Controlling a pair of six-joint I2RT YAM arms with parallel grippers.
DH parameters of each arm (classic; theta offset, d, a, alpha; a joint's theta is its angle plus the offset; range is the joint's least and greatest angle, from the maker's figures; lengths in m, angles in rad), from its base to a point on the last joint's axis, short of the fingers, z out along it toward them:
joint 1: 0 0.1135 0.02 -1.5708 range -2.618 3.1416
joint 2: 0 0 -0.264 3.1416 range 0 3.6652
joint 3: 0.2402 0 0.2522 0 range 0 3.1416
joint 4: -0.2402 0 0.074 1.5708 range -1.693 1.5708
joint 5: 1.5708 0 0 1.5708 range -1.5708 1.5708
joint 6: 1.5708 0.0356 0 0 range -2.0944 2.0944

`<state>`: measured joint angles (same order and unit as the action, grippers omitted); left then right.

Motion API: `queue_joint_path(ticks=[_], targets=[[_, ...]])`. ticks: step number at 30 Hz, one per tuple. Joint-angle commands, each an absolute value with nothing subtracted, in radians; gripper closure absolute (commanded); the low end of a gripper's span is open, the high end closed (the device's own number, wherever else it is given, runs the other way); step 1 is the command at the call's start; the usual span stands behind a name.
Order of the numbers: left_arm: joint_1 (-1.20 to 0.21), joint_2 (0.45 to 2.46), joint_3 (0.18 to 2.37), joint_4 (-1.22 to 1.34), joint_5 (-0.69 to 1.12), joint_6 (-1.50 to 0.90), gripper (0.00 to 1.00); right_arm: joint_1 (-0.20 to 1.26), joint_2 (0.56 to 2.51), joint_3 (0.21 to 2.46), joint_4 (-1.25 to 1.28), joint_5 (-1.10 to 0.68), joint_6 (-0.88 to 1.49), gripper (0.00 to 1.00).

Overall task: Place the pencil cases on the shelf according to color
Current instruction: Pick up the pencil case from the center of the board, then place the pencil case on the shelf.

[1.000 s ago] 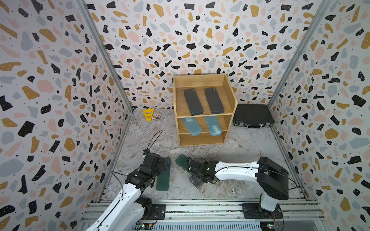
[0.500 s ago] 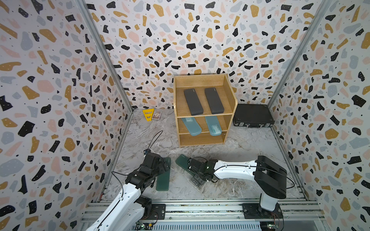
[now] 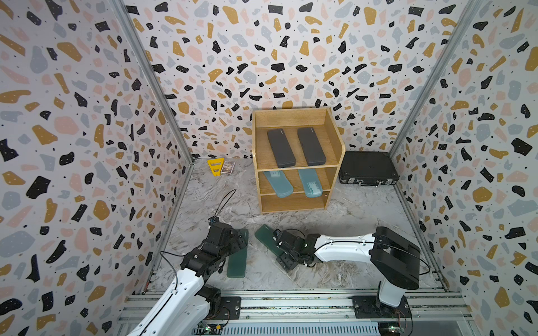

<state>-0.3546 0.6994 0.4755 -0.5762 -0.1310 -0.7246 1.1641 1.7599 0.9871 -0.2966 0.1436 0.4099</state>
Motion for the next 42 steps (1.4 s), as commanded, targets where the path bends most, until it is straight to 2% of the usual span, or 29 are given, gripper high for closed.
queue_joint_path(ticks=[1, 5, 7, 20, 26, 34, 42], targets=[[-0.355, 0.693, 0.513, -0.584, -0.117, -0.715, 0.00, 1.166, 1.779, 0.910, -0.388, 0.181, 0.445, 0.29], [-0.356, 0.688, 0.512, -0.582, -0.110, -0.721, 0.00, 1.166, 1.733, 0.874, -0.369, 0.213, 0.476, 0.47], [-0.356, 0.685, 0.509, -0.583, -0.109, -0.724, 0.00, 1.166, 1.703, 0.860, -0.364, 0.234, 0.491, 0.53], [-0.357, 0.663, 0.513, -0.593, -0.104, -0.727, 0.00, 1.151, 1.328, 0.713, -0.384, 0.388, 0.618, 0.60], [-0.357, 0.660, 0.513, -0.587, -0.093, -0.732, 0.00, 1.007, 1.228, 0.677, -0.365, 0.318, 0.615, 0.61], [-0.357, 0.657, 0.512, -0.589, -0.096, -0.729, 0.00, 0.828, 1.319, 0.723, -0.279, 0.205, 0.597, 0.63], [-0.357, 0.661, 0.506, -0.565, -0.080, -0.736, 0.00, 0.730, 1.476, 0.826, -0.190, 0.164, 0.634, 0.66]])
